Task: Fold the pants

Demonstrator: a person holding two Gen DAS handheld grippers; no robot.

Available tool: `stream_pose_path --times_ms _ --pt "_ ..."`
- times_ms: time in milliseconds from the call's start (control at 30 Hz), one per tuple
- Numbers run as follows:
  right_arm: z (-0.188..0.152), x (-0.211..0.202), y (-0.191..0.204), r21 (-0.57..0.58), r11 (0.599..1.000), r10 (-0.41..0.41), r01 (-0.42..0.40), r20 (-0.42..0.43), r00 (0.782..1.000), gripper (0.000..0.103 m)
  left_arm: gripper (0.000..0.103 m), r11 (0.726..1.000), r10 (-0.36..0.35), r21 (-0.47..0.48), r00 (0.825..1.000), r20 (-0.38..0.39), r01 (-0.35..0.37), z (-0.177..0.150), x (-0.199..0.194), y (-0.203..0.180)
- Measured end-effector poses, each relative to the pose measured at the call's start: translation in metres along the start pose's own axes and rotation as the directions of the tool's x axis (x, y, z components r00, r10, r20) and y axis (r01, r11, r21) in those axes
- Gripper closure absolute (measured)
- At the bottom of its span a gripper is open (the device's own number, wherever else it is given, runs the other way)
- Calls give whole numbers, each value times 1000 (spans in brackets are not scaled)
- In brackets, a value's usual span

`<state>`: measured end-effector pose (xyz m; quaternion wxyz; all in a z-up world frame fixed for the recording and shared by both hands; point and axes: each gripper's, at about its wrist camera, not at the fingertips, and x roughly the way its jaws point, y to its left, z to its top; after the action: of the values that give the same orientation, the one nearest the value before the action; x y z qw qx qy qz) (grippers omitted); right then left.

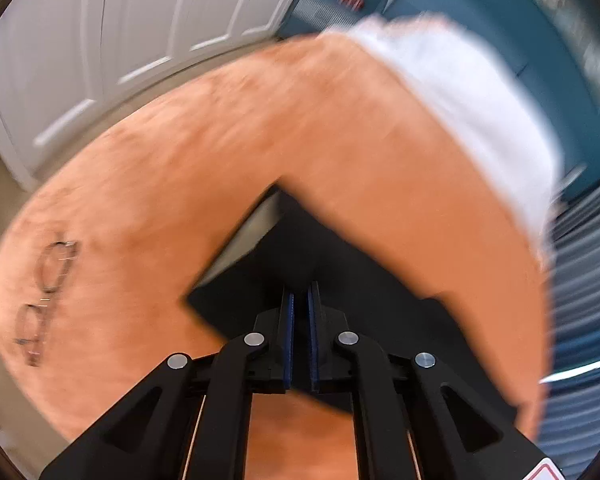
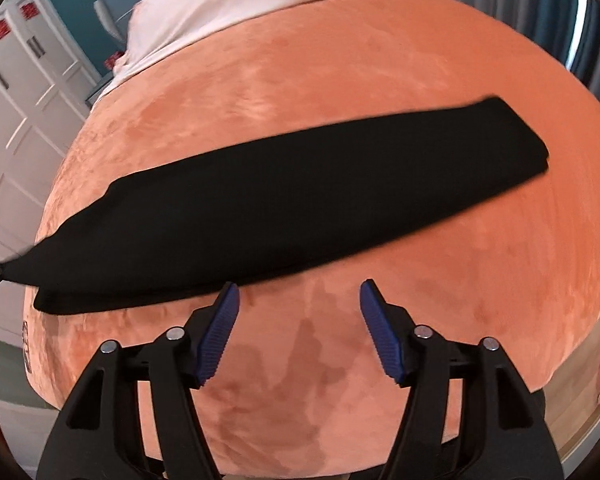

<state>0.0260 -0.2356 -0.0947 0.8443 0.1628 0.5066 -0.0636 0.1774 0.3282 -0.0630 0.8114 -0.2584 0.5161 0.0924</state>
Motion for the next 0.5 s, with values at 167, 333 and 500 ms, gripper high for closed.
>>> stream_pose_path --times_ms 167,333,500 --pt "-6 15 7 -21 1000 -22 21 -46 999 38 84 990 97 -97 992 -83 -105 -34 56 40" --pt "-7 18 14 -83 996 -19 15 -45 999 38 76 961 278 -7 958 64 -278 -47 8 8" --pt "31 43 106 -262 946 179 -193 -76 981 61 51 962 253 74 958 137 -264 -51 -8 -35"
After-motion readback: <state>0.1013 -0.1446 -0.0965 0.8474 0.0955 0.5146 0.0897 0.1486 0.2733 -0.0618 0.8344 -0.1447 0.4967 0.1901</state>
